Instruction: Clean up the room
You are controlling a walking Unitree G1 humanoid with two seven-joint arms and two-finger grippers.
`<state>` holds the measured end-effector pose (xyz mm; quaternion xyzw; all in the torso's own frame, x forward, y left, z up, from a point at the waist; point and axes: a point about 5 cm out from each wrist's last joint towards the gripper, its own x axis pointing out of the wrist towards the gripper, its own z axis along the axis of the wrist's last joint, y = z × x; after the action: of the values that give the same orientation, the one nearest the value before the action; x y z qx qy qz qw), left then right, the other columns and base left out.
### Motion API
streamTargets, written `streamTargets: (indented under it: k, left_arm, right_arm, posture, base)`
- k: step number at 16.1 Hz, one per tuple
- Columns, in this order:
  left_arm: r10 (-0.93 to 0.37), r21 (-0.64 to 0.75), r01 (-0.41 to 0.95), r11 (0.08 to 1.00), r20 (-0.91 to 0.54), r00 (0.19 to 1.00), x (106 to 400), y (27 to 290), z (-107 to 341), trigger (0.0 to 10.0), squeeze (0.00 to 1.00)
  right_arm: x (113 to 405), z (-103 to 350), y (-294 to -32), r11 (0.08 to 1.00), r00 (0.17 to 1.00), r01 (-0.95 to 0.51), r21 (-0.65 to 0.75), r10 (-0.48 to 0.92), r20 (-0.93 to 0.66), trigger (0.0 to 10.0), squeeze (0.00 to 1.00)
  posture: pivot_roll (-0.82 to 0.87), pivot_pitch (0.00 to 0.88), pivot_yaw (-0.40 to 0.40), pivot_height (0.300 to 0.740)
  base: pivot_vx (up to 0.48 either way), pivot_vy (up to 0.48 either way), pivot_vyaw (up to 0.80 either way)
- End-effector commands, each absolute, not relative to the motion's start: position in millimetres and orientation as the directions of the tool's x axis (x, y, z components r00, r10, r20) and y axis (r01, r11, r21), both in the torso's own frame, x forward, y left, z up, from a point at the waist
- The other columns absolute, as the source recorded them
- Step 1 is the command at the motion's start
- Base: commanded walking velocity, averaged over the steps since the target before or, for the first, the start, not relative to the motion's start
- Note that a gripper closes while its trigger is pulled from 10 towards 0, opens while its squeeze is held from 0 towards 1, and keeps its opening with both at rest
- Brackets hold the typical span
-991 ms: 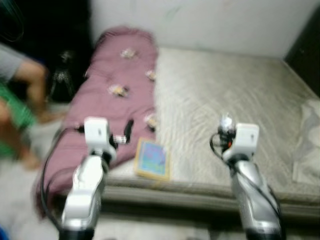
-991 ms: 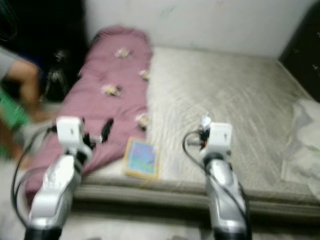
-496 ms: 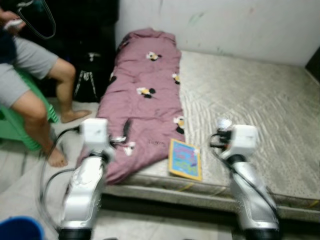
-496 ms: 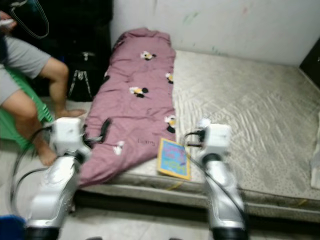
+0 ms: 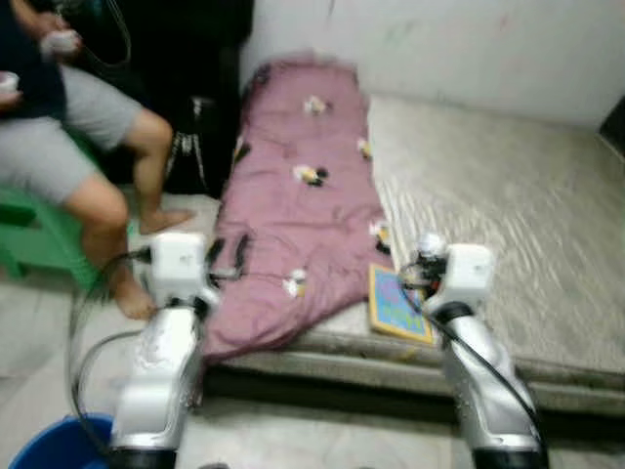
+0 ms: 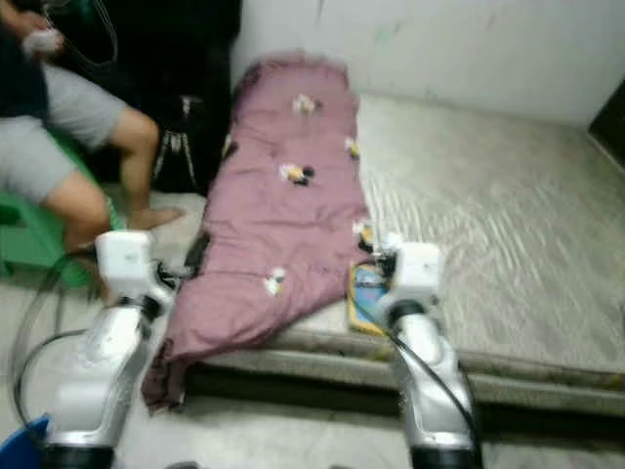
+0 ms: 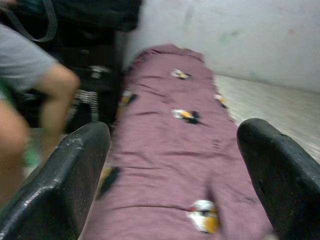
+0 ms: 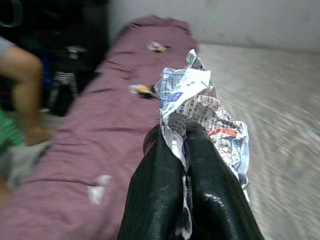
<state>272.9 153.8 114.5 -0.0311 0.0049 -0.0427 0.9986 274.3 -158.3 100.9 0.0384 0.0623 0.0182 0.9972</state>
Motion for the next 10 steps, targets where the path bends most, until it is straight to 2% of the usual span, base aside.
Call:
streamTargets:
  k: [1,10]
  left_arm:
    - [-0.104,-0.079,0.104,0.992,0.004,0.995,272.7,147.3,117.0,10.0,0.0]
    - [-0.099,-0.065,0.099,0.993,0.007,0.995,273.3,146.6,116.7,10.0,0.0]
  right_arm:
    - [275.8,107.0,-165.5,0.998,0.994,-0.016,0.067,0.023,-0.104,10.0,0.0]
    - [275.3,105.5,-164.2,0.998,0.993,-0.021,0.066,0.028,-0.113,10.0,0.0]
  posture:
    - [-0.05,0.0,-0.078,0.74]
    - [-0.05,0.0,-0.076,0.74]
  base:
    - [0.0,0.0,0.5]
    - [0.0,0.0,0.78]
